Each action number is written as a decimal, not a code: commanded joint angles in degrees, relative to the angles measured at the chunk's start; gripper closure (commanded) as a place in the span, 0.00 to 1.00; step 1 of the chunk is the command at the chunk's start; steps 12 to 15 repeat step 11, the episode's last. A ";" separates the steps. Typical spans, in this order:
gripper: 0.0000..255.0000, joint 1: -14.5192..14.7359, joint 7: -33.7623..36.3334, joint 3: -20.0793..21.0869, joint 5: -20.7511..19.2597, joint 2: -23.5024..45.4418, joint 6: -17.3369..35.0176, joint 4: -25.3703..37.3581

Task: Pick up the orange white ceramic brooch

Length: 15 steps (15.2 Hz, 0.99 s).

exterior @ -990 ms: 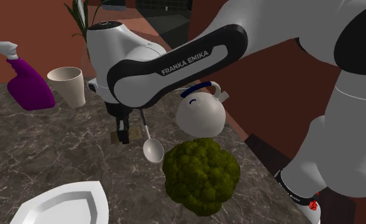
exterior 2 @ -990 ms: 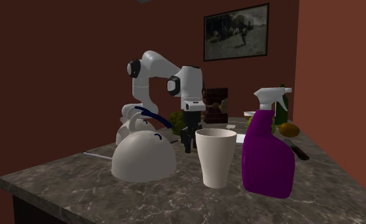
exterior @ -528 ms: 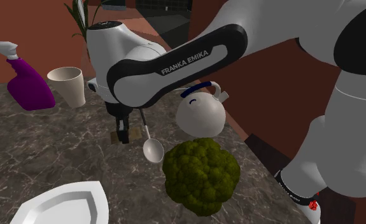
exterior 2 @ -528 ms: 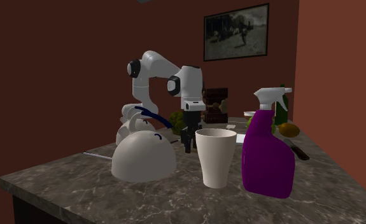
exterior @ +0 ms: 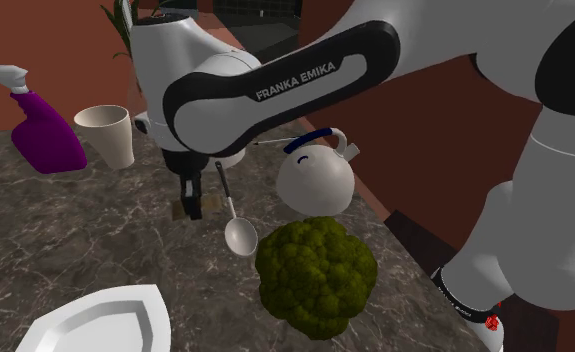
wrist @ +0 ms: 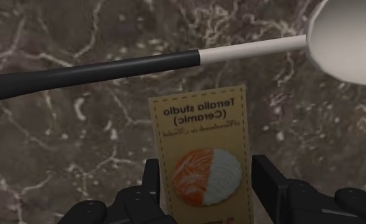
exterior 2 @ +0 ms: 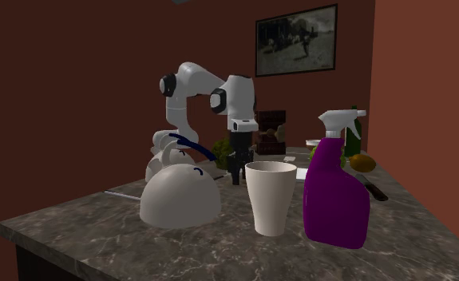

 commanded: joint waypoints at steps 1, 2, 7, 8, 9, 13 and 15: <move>1.00 -0.08 -0.20 0.05 0.21 -0.53 -1.40 0.87; 1.00 -0.10 -0.25 0.08 0.30 -0.77 -2.09 1.33; 1.00 -0.14 -0.49 0.21 0.68 -1.79 -5.59 3.85; 1.00 -0.14 -0.53 0.23 0.75 -1.96 -6.30 4.40; 1.00 -0.14 -0.56 0.26 0.81 -2.12 -7.01 4.96; 1.00 -0.14 -0.57 0.26 0.82 -2.15 -7.12 5.05; 1.00 -0.14 -0.57 0.26 0.82 -2.15 -7.12 5.05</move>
